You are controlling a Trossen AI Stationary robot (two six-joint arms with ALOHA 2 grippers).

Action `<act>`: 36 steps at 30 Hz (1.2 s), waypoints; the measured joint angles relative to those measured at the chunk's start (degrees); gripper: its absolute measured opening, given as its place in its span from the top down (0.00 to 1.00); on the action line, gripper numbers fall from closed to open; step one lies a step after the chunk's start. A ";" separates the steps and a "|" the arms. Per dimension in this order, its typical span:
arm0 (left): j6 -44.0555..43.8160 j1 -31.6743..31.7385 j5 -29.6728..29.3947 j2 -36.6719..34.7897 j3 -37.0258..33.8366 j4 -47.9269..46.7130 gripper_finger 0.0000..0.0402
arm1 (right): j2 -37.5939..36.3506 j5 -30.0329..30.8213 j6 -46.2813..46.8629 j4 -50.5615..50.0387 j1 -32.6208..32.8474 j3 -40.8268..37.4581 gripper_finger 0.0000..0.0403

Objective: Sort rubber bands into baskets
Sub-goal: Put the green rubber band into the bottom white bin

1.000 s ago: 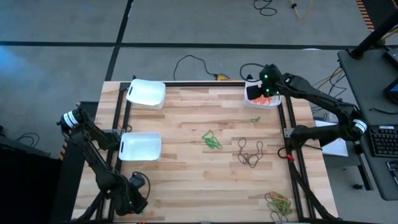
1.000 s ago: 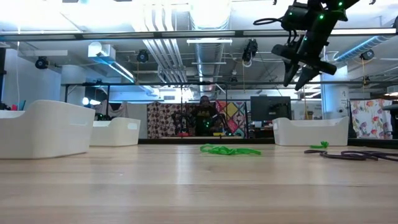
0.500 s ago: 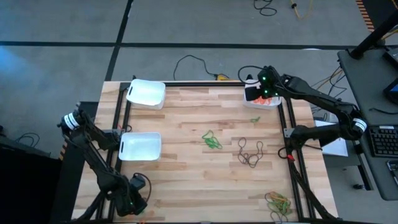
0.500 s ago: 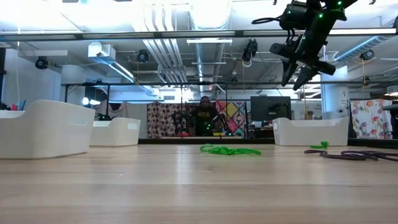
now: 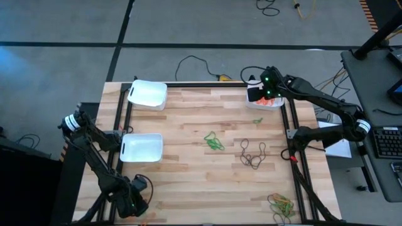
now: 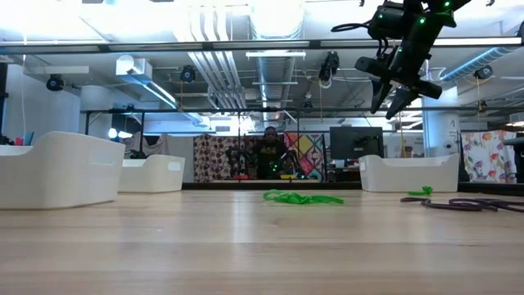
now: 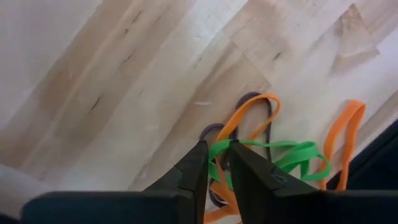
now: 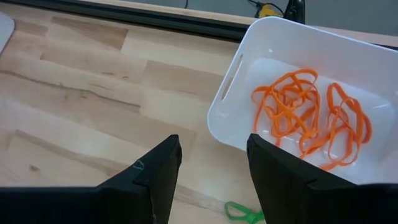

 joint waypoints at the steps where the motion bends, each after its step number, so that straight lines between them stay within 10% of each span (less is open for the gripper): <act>1: 0.00 0.00 -0.02 0.00 0.00 0.28 0.88 | 0.00 0.02 -0.07 0.00 0.00 0.00 0.56; 18: -0.03 0.00 -0.31 -0.13 -1.38 2.79 0.99 | 0.02 1.91 -0.70 0.17 0.00 0.00 0.56; 36: 0.35 0.00 -11.50 -5.20 9.14 -20.55 1.00 | 0.02 1.82 -0.41 0.44 0.00 0.00 0.56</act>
